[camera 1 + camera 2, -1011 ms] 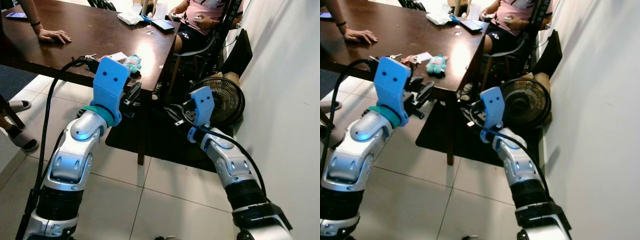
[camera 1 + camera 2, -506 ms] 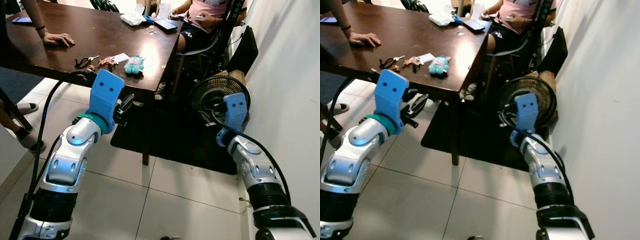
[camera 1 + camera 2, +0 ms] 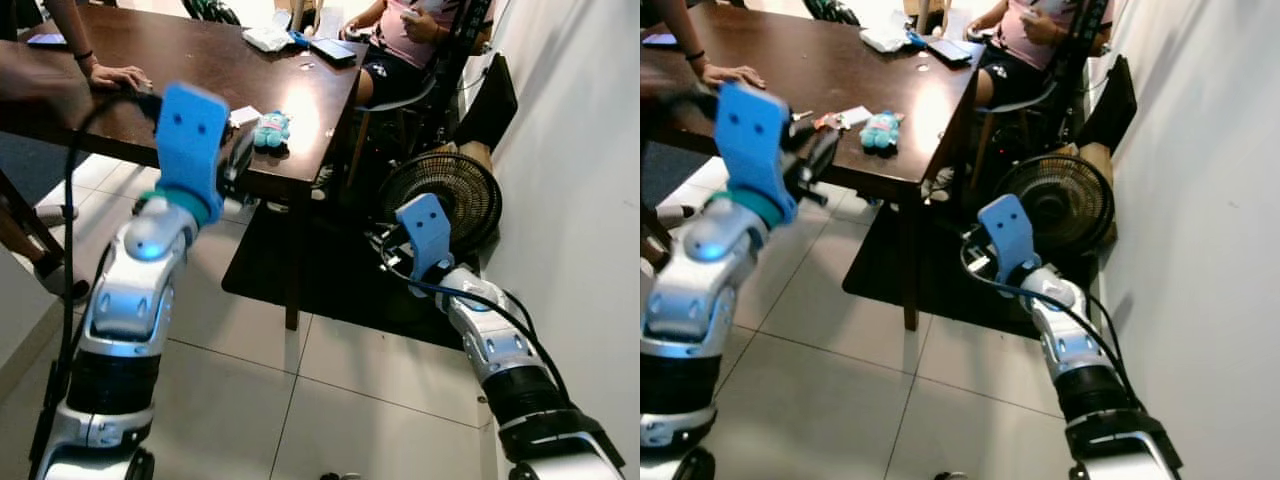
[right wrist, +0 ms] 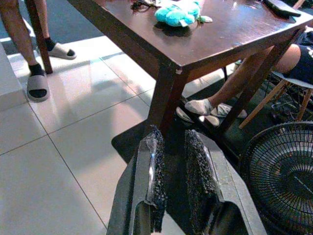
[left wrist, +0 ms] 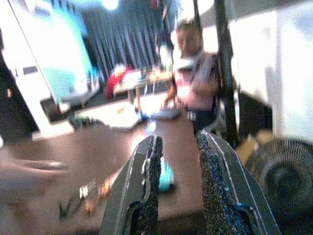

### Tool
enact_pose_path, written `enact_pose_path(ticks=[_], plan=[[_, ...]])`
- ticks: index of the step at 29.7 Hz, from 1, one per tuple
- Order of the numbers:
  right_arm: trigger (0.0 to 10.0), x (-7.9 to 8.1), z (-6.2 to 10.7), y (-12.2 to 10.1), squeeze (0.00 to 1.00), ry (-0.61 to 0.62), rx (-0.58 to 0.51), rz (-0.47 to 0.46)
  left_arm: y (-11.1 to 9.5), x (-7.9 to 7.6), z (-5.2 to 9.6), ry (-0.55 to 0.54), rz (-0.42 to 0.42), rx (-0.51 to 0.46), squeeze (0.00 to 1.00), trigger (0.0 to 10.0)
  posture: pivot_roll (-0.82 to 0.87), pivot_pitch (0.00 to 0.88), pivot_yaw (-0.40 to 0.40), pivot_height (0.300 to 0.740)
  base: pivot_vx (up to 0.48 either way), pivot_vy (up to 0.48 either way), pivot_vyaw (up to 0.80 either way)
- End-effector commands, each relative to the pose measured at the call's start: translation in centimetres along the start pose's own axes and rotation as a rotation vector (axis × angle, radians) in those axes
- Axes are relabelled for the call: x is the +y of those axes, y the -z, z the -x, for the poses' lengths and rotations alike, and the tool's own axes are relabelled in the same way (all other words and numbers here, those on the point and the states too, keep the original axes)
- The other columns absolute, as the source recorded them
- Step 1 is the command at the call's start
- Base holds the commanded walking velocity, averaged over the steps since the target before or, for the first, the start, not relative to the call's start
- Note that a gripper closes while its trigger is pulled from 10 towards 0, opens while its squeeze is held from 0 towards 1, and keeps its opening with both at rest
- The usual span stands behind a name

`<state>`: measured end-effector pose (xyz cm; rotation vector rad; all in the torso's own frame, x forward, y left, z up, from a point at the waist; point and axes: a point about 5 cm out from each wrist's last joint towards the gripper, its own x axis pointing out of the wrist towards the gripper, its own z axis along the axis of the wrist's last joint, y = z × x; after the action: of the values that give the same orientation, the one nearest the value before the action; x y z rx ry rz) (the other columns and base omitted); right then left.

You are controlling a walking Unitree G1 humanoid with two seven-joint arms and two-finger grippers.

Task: Hang keys on a hook

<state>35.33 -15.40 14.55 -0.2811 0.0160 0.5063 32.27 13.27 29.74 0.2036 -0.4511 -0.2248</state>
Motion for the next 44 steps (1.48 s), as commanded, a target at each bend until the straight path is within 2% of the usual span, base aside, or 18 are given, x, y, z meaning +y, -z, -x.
enact_pose_path(ticks=[1,6,8,9,10,11,13,15,17,23,26,29,30,31,32,34,40,44], plan=[[10.0,-0.4,0.2,0.3,0.0,0.011,0.001,-0.011,0.1,0.0,0.1,0.009,0.01,0.008,0.0,10.0,0.06,0.0,0.034,0.74,0.0,0.0,0.0],[10.0,-0.4,0.2,0.3,0.0,0.012,-0.003,-0.014,0.7,-0.2,0.2,0.023,0.019,0.032,0.0,10.0,0.06,0.0,0.034,0.74,0.0,0.0,0.0],[10.0,-0.6,0.1,0.0,0.0,0.022,-0.023,-0.052,2.4,-0.7,0.6,0.056,0.005,0.099,0.0,10.0,0.07,0.0,0.038,0.74,0.0,0.0,0.0],[10.0,-0.7,-0.4,-1.8,0.0,0.043,-0.097,-0.097,4.6,-1.5,1.3,0.129,-0.079,0.198,0.0,10.0,0.07,0.0,0.052,0.74,0.0,0.0,0.0],[10.0,-1.3,-1.1,-5.1,0.0,0.084,-0.226,-0.143,6.1,-2.1,1.9,0.186,-0.092,0.269,0.0,10.0,0.07,0.0,0.059,0.74,0.0,0.0,0.0],[10.0,-1.3,-1.1,-5.1,0.0,0.084,-0.226,-0.143,6.1,-2.1,1.9,0.186,-0.092,0.269,0.0,10.0,0.07,0.0,0.059,0.74,0.0,0.0,0.0],[10.0,-2.1,-1.5,-11.1,0.0,0.124,-0.438,-0.173,7.3,-2.8,2.6,0.24,-0.111,0.327,0.0,10.0,0.08,0.0,0.062,0.74,0.0,0.0,0.0],[10.0,-2.1,-1.5,-11.1,0.0,0.124,-0.438,-0.173,7.3,-2.8,2.6,0.24,-0.111,0.327,0.0,10.0,0.08,0.0,0.062,0.74,0.0,0.0,0.0],[10.0,-2.2,-1.2,-15.2,0.0,0.107,-0.574,-0.093,7.3,-3.0,2.7,0.251,-0.117,0.329,0.0,10.0,0.08,0.0,0.058,0.74,0.0,0.0,0.0],[10.0,-1.6,-1.0,-15.4,0.0,0.062,-0.58,-0.06,7.4,-3.3,3.0,0.277,-0.083,0.357,0.0,10.0,0.09,0.0,0.059,0.74,0.0,0.0,0.0],[10.0,-1.5,-1.3,-12.4,0.0,0.06,-0.451,-0.112,7.5,-3.8,3.8,0.356,-0.006,0.409,0.0,10.0,0.08,0.0,0.07,0.74,0.0,0.0,0.0],[10.0,-1.6,-1.4,-11.3,0.0,0.057,-0.387,-0.155,7.5,-4.1,4.1,0.401,0.0,0.408,0.0,10.0,0.08,0.0,0.07,0.74,0.0,0.0,0.0],[10.0,-1.6,-1.4,-11.3,0.0,0.057,-0.387,-0.155,7.5,-4.1,4.1,0.401,0.0,0.408,0.0,10.0,0.08,0.0,0.07,0.74,0.0,0.0,0.0],[10.0,-1.1,-1.5,-9.5,0.0,0.014,-0.278,-0.129,7.2,-4.0,4.1,0.387,0.038,0.39,0.0,10.0,0.08,0.0,0.064,0.74,0.0,0.0,0.0],[10.0,-1.1,-1.5,-9.5,0.0,0.014,-0.278,-0.129,7.2,-4.0,4.1,0.387,0.038,0.39,0.0,10.0,0.08,0.0,0.064,0.74,0.0,0.0,0.0],[10.0,-0.2,-1.3,-6.6,0.0,-0.038,-0.135,-0.111,6.5,-3.6,3.6,0.334,0.093,0.353,0.0,10.0,0.09,0.0,0.059,0.74,0.0,0.0,0.0],[10.0,-0.7,-0.7,-6.0,0.0,0.02,-0.153,-0.187,5.9,-2.3,2.6,0.217,0.137,0.323,0.0,10.0,0.08,0.0,0.066,0.74,0.0,0.0,0.0],[10.0,-1.2,-0.8,-7.8,0.0,0.059,-0.256,-0.282,5.3,-1.6,1.9,0.147,0.148,0.284,0.0,10.0,0.08,0.0,0.065,0.74,0.0,0.0,0.0]])
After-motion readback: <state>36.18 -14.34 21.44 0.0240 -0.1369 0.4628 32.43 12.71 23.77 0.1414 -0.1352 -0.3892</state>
